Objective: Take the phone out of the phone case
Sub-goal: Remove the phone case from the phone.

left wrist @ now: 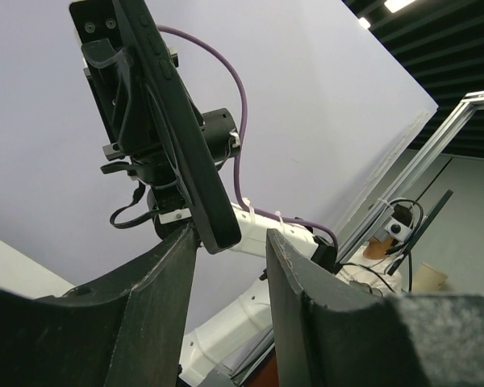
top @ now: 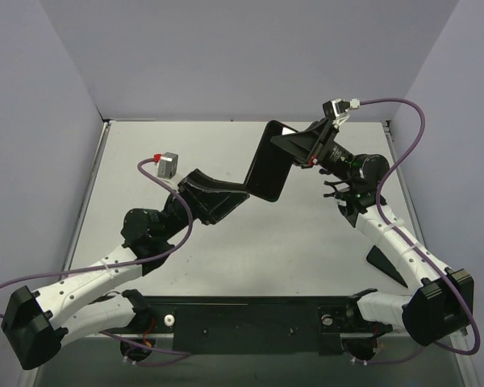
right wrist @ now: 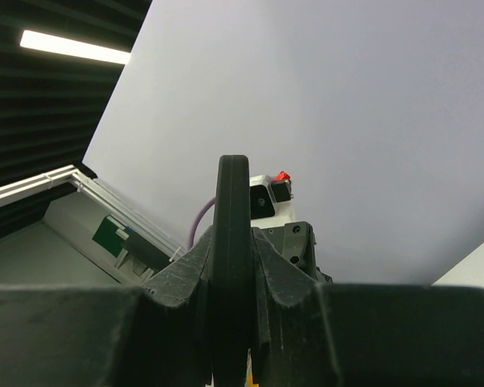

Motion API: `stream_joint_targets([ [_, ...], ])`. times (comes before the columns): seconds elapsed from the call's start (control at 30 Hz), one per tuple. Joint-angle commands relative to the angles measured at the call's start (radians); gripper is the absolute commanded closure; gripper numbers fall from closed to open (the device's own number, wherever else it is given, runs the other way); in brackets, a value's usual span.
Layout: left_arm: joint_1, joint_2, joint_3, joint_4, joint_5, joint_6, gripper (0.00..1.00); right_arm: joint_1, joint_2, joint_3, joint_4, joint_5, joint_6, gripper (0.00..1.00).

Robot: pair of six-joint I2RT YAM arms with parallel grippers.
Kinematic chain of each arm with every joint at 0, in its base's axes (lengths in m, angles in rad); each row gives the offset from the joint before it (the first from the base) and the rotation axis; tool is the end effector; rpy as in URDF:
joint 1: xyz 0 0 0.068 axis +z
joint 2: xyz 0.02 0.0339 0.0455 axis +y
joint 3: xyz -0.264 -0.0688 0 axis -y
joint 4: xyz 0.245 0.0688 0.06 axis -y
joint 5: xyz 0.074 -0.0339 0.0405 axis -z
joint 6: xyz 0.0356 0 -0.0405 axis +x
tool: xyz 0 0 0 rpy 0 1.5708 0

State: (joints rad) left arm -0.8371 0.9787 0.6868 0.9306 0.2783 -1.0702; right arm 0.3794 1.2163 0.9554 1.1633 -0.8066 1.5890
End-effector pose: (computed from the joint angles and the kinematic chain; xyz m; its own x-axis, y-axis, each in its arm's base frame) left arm 0.1343 -0.1636 0.3840 -0.5645 -0.6336 -0.5290 0.7638 -0.1580 -0.6258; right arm 0.2150 0.1134 0.4333 -0.6850 0.4717 -0.5552 -0.7167 -0.2993 0.6299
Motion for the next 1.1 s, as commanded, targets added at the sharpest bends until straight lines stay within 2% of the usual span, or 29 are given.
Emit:
stream_joint_targets([
  [0.0, -0.003, 0.0, 0.057, 0.077, 0.016, -0.016, 0.51, 0.003, -0.023, 0.008, 0.139, 0.038, 0.011, 1.0],
  [0.23, -0.002, 0.008, 0.062, 0.112, 0.006, -0.033, 0.55, 0.009, -0.005, 0.025, 0.157, 0.03, 0.031, 1.0],
  [0.4, -0.002, 0.031, 0.088, 0.12, 0.036, -0.042, 0.67, 0.012, 0.003, 0.035, 0.183, 0.032, 0.049, 1.0],
  [0.57, -0.002, 0.041, 0.089, 0.137, 0.022, -0.06, 0.69, 0.013, 0.006, 0.039, 0.187, 0.024, 0.048, 1.0],
  [0.67, 0.0, 0.04, 0.089, 0.137, 0.019, -0.065, 0.63, 0.013, 0.0, 0.039, 0.187, 0.017, 0.04, 1.0],
  [0.87, 0.001, 0.04, 0.086, 0.143, 0.013, -0.082, 0.62, 0.015, -0.011, 0.028, 0.165, 0.015, 0.014, 1.0],
  [1.0, 0.004, 0.037, 0.086, 0.145, 0.013, -0.088, 0.64, 0.016, -0.017, 0.028, 0.156, 0.012, 0.002, 1.0],
  [1.07, 0.004, 0.041, 0.088, 0.155, 0.016, -0.094, 0.7, 0.018, -0.02, 0.028, 0.151, 0.007, -0.01, 1.0],
])
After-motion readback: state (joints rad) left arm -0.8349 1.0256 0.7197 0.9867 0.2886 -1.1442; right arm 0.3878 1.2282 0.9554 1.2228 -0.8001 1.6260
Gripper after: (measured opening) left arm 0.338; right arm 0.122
